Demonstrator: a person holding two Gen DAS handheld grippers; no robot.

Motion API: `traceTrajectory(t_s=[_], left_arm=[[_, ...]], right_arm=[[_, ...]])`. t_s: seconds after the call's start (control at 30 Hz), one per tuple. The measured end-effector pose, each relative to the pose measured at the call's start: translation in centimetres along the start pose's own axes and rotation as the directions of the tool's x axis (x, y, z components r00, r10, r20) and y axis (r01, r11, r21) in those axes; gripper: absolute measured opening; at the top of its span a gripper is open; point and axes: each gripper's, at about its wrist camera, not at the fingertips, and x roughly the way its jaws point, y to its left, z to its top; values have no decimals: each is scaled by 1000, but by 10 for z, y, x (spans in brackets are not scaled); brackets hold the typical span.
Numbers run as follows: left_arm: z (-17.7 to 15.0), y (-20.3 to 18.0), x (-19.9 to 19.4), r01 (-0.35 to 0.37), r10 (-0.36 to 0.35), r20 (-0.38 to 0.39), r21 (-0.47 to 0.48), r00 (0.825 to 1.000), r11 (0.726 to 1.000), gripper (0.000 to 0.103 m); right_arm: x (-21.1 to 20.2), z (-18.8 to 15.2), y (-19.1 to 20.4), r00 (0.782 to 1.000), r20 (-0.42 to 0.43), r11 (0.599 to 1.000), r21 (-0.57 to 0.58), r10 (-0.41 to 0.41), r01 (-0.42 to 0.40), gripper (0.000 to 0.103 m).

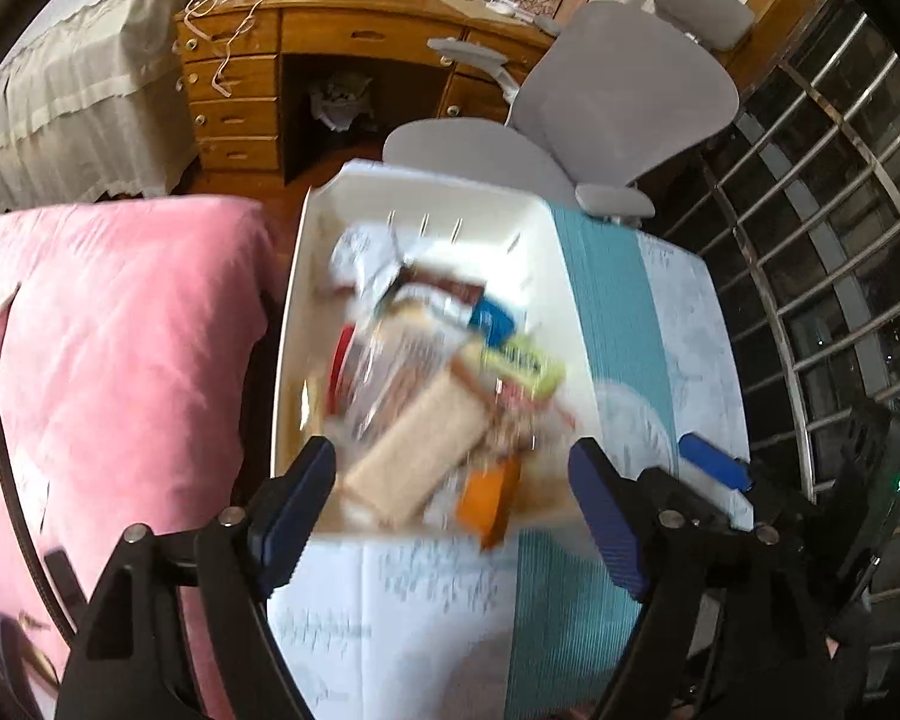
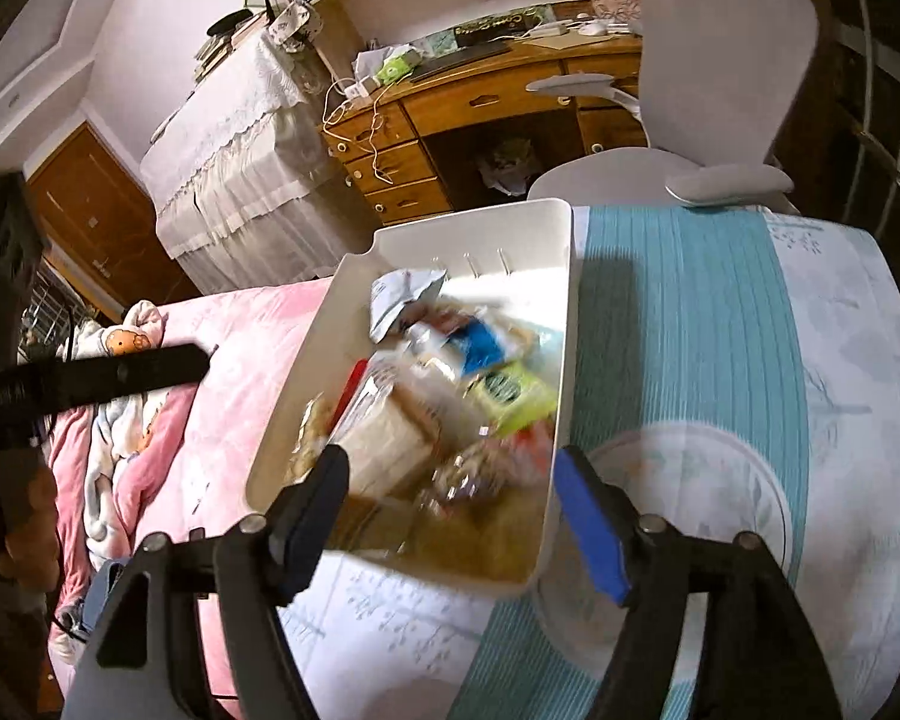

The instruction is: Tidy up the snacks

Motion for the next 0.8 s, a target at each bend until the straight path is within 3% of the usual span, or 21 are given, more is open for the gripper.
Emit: traceTrajectory(t_s=[0.13,0.4,0.53,0.8], left_arm=[[-41,-4,-11,43,-43,-12,-14,999,999,80],[-115,-46,-20,-12,11,-43,-14,999,1000,81],[-123,-101,-18,-44,50,-55,108,997,993,82],[-129,-195,-36,-73,69,38,117,997,990,86]], right_arm=[[-21,-29,0,999,-13,999,26,-43,43,79],[-70,-95,-27,992,-71,988,111,-101,108,90],[-95,-112,-48,986,-119,980,150,-116,134,90],[-165,-113,-85,969,-148,970,118,-196,214,91]])
